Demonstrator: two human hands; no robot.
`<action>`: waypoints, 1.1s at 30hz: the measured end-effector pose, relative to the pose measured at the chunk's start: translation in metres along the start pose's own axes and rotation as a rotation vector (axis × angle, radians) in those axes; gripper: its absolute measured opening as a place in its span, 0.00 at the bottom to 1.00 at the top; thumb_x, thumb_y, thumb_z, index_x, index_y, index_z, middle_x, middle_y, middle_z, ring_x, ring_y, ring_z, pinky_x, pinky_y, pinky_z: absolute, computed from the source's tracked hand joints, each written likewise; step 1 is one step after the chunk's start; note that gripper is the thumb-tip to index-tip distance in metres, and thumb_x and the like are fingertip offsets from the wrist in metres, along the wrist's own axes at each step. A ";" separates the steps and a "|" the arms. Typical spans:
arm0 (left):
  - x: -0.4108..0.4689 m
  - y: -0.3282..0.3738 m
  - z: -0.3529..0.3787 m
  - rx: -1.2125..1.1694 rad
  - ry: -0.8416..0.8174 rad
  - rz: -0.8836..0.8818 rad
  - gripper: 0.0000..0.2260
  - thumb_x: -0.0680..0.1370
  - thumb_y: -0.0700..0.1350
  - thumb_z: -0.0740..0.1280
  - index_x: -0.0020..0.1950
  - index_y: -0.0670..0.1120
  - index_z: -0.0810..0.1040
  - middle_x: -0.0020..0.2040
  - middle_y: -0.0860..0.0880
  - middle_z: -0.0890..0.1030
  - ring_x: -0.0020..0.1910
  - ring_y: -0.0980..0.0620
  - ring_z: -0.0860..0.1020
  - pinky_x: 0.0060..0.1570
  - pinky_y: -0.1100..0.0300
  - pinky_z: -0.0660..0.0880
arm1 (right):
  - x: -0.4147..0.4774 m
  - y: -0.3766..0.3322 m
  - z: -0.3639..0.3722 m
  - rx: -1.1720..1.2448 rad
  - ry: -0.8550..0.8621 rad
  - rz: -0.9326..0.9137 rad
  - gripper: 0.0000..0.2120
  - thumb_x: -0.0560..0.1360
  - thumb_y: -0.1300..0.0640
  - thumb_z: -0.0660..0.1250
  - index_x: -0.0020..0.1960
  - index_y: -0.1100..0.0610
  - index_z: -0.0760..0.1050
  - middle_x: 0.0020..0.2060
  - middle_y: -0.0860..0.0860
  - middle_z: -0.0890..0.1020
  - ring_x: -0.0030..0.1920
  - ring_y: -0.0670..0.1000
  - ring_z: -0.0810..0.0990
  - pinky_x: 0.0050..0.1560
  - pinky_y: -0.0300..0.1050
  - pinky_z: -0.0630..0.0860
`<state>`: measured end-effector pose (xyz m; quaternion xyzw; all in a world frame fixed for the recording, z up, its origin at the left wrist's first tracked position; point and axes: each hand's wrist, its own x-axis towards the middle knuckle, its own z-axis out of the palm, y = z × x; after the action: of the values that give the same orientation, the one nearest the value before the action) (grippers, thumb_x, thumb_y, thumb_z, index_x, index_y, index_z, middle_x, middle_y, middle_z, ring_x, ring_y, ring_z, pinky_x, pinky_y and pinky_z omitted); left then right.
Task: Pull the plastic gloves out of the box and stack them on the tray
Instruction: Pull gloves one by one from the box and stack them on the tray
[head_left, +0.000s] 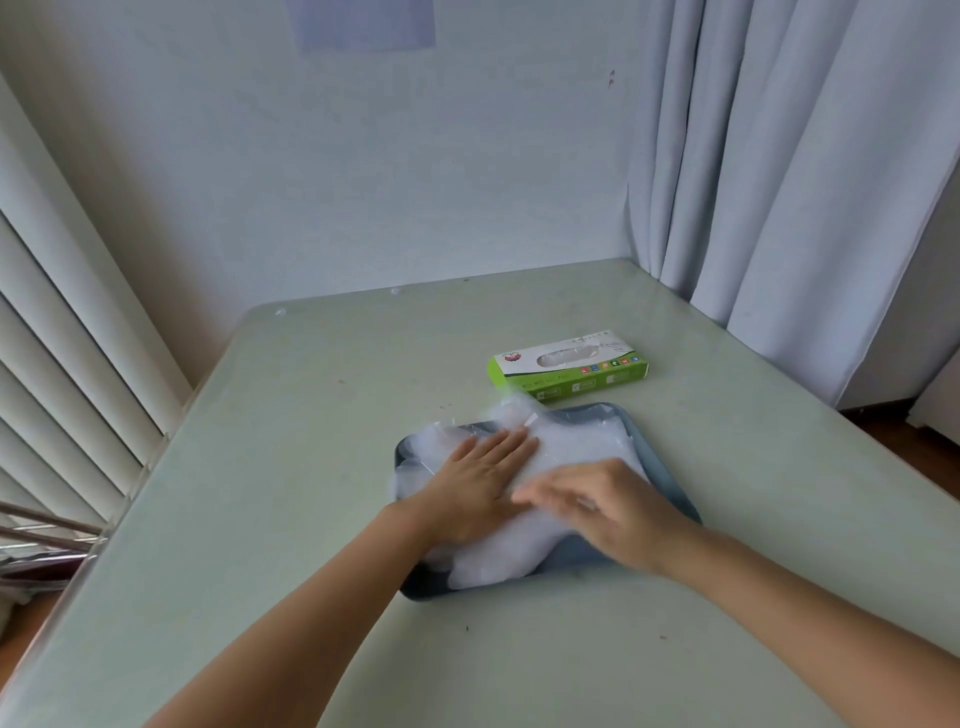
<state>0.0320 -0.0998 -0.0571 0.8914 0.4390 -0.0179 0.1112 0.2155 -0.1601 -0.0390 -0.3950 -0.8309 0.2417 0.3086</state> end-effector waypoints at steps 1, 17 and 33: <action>0.000 0.000 0.002 0.002 0.014 -0.001 0.30 0.81 0.61 0.49 0.79 0.53 0.43 0.78 0.55 0.41 0.77 0.57 0.41 0.75 0.55 0.38 | 0.004 0.007 -0.005 -0.099 0.005 0.043 0.24 0.80 0.42 0.56 0.62 0.58 0.78 0.60 0.51 0.80 0.62 0.46 0.76 0.64 0.41 0.69; -0.026 -0.004 -0.030 -0.139 0.040 -0.199 0.40 0.70 0.72 0.57 0.77 0.54 0.56 0.76 0.57 0.59 0.75 0.55 0.57 0.73 0.56 0.54 | 0.031 0.034 -0.083 -0.464 -0.274 0.358 0.21 0.74 0.40 0.65 0.62 0.50 0.77 0.59 0.45 0.79 0.59 0.45 0.75 0.58 0.40 0.68; 0.143 -0.025 -0.070 -0.298 0.029 -0.265 0.31 0.70 0.57 0.74 0.67 0.44 0.69 0.64 0.46 0.74 0.57 0.47 0.73 0.52 0.57 0.69 | 0.177 0.101 -0.064 -0.671 0.013 0.950 0.28 0.69 0.39 0.70 0.61 0.55 0.71 0.58 0.53 0.77 0.61 0.56 0.72 0.57 0.48 0.65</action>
<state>0.0954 0.0415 -0.0120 0.7997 0.5517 0.0459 0.2323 0.2236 0.0504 -0.0031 -0.8022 -0.5916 0.0747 0.0293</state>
